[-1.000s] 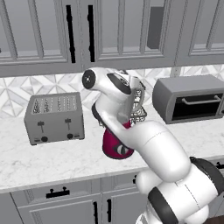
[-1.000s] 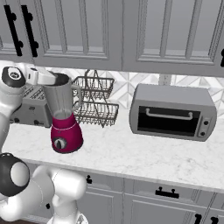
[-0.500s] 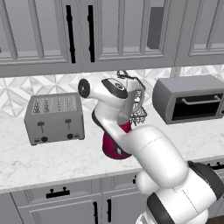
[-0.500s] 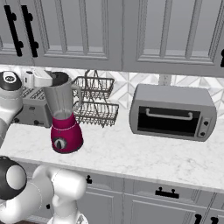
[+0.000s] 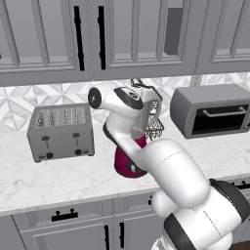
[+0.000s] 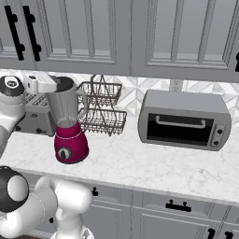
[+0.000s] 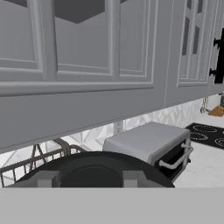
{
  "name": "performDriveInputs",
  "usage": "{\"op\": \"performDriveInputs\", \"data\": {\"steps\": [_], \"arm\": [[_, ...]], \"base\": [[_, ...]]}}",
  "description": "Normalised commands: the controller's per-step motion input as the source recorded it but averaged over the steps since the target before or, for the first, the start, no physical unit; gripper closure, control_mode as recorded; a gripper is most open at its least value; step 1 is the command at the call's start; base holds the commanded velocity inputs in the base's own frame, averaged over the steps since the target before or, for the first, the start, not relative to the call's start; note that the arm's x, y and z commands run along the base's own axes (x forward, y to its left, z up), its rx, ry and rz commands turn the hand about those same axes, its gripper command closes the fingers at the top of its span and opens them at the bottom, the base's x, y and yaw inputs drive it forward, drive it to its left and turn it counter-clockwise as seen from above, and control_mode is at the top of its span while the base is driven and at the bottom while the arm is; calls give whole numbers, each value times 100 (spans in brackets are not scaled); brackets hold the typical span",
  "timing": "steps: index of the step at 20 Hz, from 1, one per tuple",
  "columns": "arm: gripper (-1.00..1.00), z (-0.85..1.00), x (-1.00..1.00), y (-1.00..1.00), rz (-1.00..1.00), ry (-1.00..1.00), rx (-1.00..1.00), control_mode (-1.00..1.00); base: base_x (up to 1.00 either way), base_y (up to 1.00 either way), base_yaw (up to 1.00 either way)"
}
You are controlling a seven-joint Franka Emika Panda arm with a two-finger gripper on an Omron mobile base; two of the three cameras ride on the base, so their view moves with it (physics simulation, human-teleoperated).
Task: Close the lid blender by securely placing the lid on top.
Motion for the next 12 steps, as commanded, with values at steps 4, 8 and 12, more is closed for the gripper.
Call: {"op": "performDriveInputs", "data": {"steps": [4, 8, 12], "arm": [[100, -64, 45, -16, -3, 0, 0, -100], [100, -66, 46, -14, -3, 0, 0, -100], [100, -75, 30, -6, -2, 0, 0, -100]], "base": [[0, 0, 0], [0, 0, 0], [0, 0, 0]]}}
